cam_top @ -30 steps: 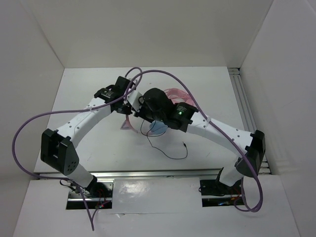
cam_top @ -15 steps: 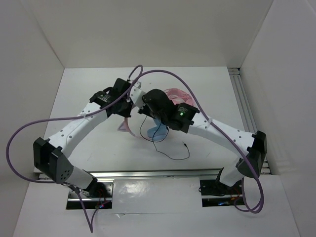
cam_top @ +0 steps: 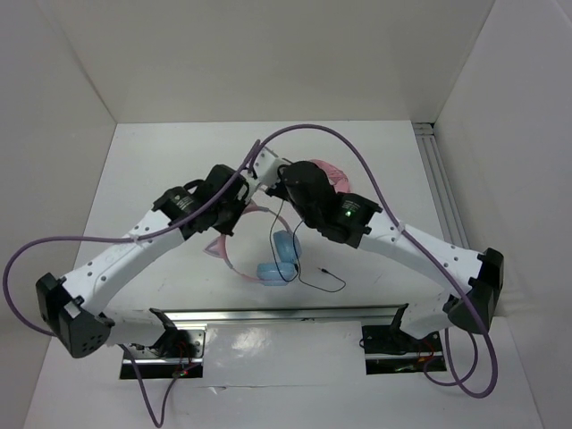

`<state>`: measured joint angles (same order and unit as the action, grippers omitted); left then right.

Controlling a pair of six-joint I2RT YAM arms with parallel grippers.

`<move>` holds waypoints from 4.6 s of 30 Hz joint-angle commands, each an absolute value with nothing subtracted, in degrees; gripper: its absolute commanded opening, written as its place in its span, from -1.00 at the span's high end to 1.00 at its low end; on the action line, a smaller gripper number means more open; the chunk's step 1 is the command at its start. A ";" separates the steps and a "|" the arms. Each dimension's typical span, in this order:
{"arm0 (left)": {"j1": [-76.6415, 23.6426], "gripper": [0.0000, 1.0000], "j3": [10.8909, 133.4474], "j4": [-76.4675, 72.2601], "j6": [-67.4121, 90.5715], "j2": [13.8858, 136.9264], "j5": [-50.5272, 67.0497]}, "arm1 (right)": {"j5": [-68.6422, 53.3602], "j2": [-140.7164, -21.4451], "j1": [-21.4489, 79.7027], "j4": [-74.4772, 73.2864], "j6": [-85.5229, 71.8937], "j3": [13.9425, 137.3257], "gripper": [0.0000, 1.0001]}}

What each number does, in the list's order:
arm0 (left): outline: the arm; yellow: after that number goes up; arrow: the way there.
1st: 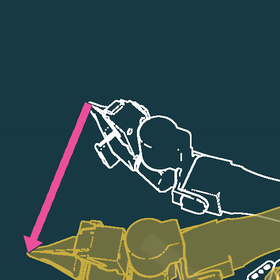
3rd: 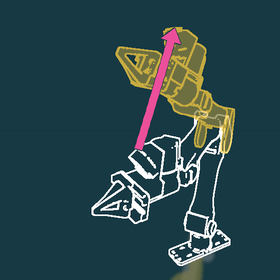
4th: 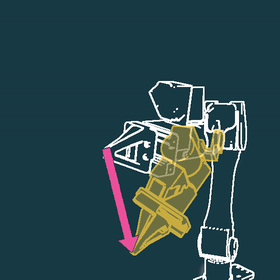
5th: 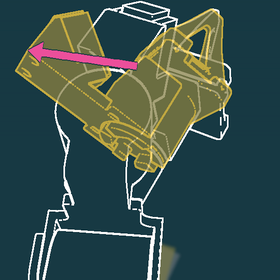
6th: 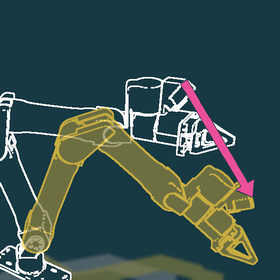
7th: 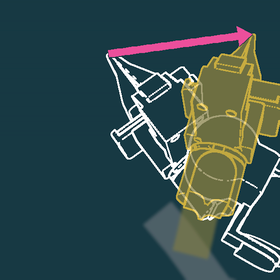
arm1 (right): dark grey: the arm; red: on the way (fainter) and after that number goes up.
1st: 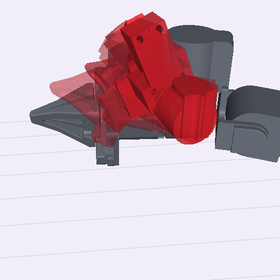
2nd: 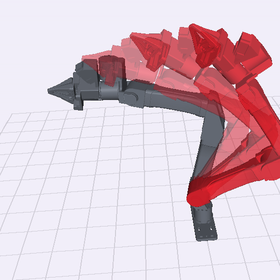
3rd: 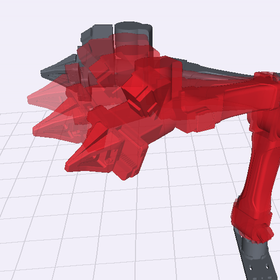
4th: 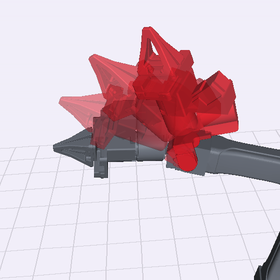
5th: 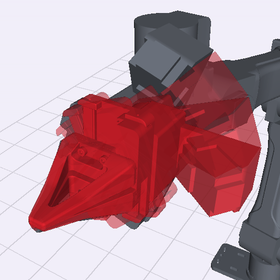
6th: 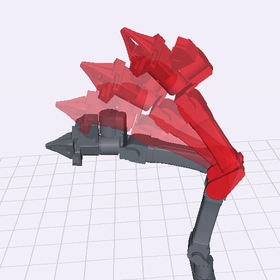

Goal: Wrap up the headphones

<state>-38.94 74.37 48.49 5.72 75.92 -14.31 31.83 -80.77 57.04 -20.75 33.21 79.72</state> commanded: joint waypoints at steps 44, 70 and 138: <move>-47.72 1.00 89.03 31.12 10.28 55.28 -12.83 | -16.51 -85.69 44.47 14.38 6.71 66.88 1.00; -31.38 1.00 93.96 21.45 30.23 67.41 -22.33 | -37.26 -104.06 43.33 54.39 -20.38 60.29 0.77; 4.04 1.00 80.16 19.42 27.88 80.07 -11.87 | -0.56 -83.15 65.74 -1.83 12.11 64.84 1.00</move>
<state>3.60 80.14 25.71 28.91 81.30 -15.66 -11.46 -87.00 64.97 8.84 4.75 59.09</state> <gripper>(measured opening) 0.258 0.007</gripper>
